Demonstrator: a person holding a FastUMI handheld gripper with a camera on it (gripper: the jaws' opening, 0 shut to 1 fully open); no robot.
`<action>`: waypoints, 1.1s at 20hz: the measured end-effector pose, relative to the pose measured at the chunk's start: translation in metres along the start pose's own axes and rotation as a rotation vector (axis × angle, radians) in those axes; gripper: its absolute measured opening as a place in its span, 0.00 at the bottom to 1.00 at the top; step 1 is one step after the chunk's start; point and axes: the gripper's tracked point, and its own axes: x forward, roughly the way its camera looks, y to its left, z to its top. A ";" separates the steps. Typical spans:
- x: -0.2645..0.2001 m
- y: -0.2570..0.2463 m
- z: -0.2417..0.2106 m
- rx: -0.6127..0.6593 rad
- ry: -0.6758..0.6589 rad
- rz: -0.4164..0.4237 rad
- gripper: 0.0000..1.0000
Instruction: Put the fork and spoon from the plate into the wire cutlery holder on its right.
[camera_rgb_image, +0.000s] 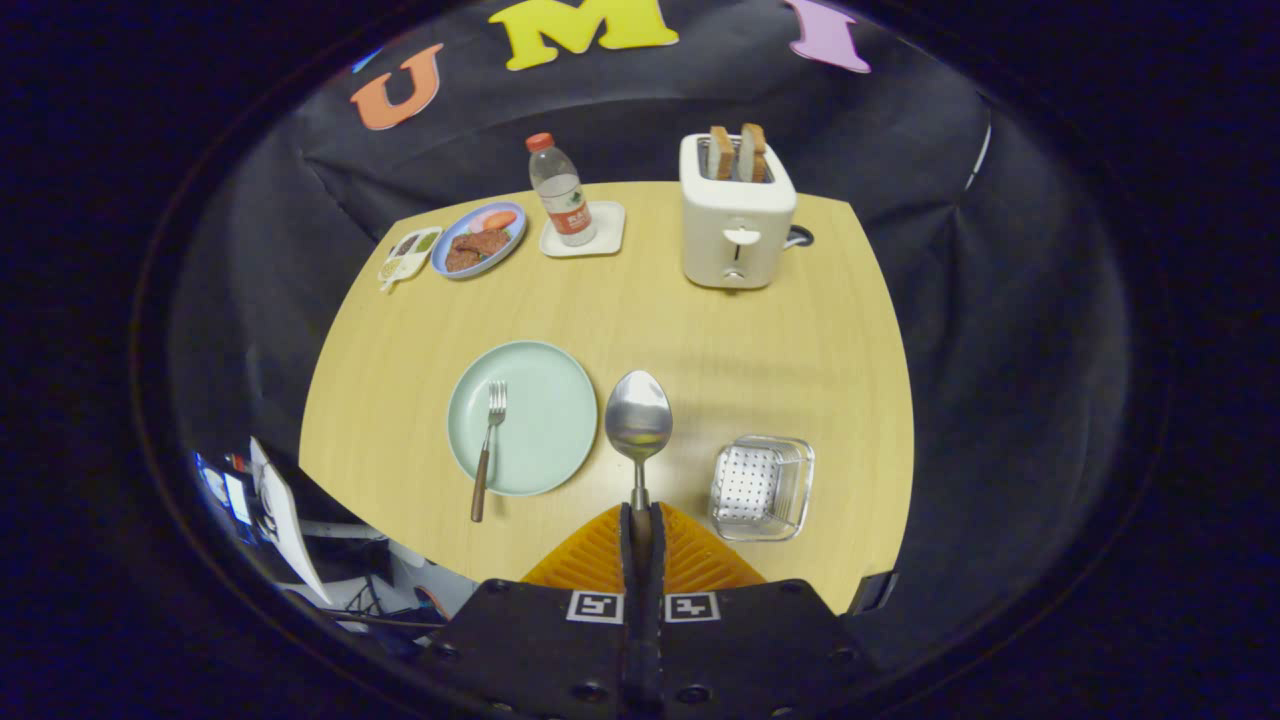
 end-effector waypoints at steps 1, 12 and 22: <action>-0.004 -0.014 -0.004 0.024 0.025 -0.009 0.00; 0.018 -0.077 -0.052 0.171 0.298 -0.036 0.00; 0.054 -0.087 -0.059 0.311 0.391 -0.013 0.02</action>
